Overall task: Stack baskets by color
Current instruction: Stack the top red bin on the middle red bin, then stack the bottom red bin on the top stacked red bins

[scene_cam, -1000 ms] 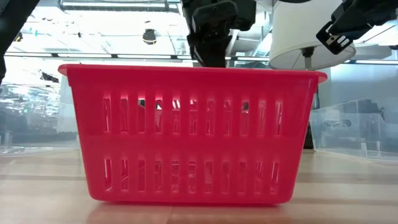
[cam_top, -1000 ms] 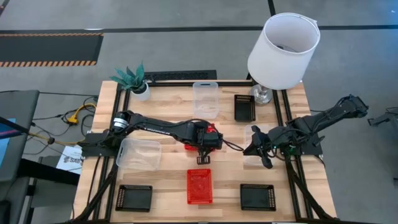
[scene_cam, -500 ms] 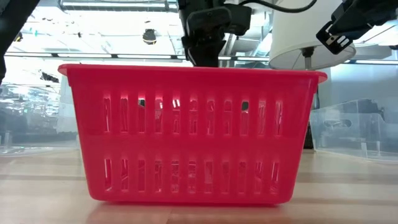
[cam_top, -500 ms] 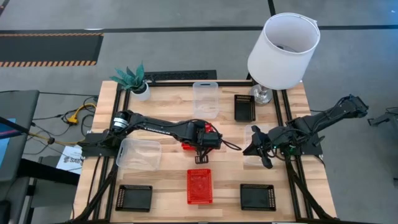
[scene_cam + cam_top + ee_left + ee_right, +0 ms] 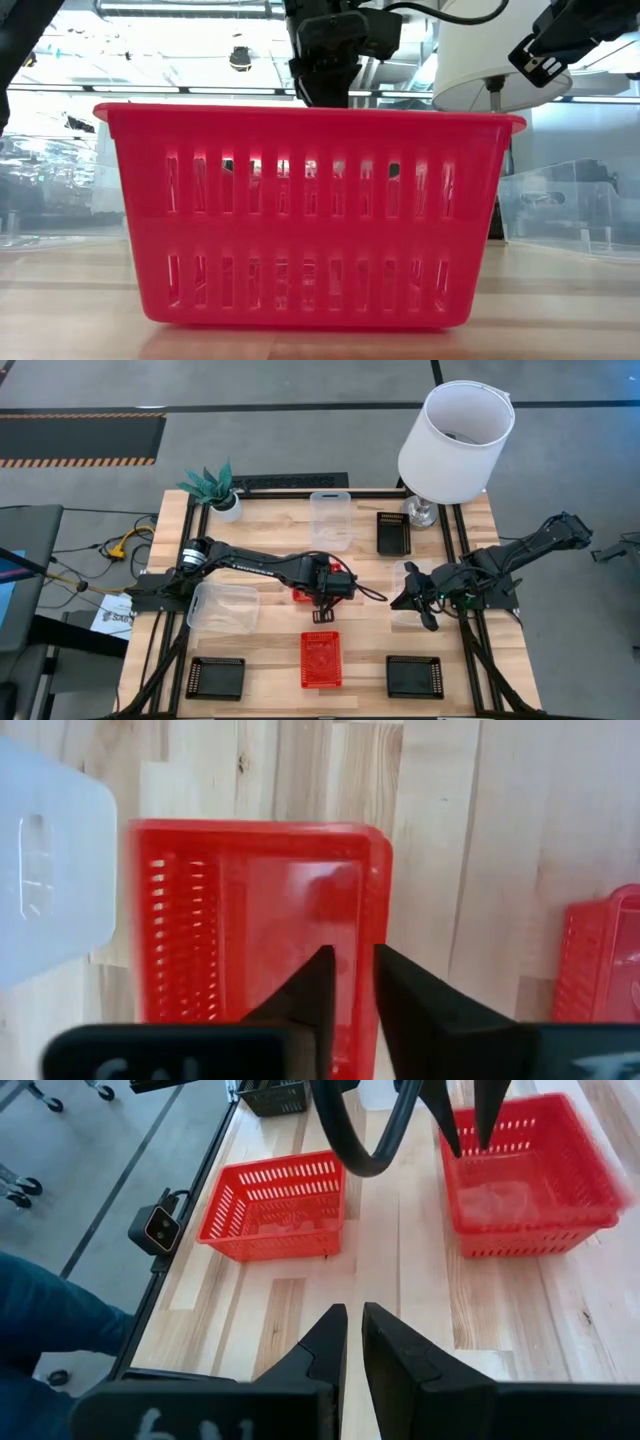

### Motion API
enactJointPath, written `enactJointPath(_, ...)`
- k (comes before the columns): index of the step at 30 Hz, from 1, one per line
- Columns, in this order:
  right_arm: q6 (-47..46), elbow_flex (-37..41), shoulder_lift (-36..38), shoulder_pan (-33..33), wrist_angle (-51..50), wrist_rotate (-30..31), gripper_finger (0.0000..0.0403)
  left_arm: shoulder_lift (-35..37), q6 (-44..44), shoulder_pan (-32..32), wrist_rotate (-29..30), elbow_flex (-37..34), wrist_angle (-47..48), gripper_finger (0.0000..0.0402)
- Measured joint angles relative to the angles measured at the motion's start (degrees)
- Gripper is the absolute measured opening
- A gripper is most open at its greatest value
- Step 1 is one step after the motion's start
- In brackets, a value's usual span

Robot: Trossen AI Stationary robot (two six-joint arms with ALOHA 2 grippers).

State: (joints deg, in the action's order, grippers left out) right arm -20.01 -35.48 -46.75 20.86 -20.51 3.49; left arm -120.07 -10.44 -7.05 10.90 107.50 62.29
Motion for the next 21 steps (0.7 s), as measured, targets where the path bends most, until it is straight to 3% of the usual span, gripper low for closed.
enactJointPath(8,-0.07,0.0,-0.02,0.0,-0.02,0.0,0.0058,0.19,-0.4,0.04,-0.19,1.24,0.76,0.0161)
enactJointPath(11,-0.08,0.0,-0.02,0.0,0.02,0.0,0.0058,1.53,-1.21,0.03,-2.97,2.92,1.11,0.0184)
enactJointPath(16,-0.08,0.0,0.01,0.0,0.47,-0.09,0.0058,4.34,-1.2,-2.02,-12.29,3.52,4.73,0.0196)
enactJointPath(21,-0.07,0.0,-0.02,0.0,0.44,-0.39,0.0058,5.35,1.51,-6.81,-13.63,3.52,8.17,0.0192)
